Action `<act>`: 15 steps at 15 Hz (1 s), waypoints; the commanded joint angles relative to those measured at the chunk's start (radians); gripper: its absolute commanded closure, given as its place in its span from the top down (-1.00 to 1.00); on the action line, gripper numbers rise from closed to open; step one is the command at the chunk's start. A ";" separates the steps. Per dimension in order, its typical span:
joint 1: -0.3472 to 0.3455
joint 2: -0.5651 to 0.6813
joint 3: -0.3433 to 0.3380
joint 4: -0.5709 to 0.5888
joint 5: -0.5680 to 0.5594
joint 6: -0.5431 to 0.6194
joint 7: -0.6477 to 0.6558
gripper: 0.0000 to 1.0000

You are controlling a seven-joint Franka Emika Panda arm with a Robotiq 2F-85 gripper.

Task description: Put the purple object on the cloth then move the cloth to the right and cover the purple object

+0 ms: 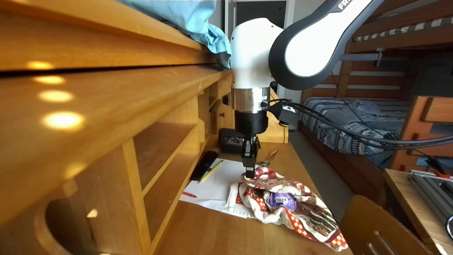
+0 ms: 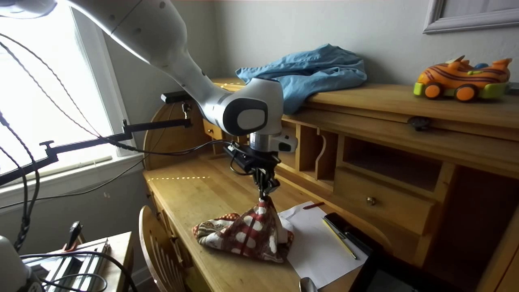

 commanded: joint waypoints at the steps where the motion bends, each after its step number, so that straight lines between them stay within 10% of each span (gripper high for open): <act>1: 0.009 0.045 0.009 0.044 0.035 0.017 -0.036 -0.99; 15: 0.048 0.123 0.007 0.088 0.004 0.040 -0.024 -0.99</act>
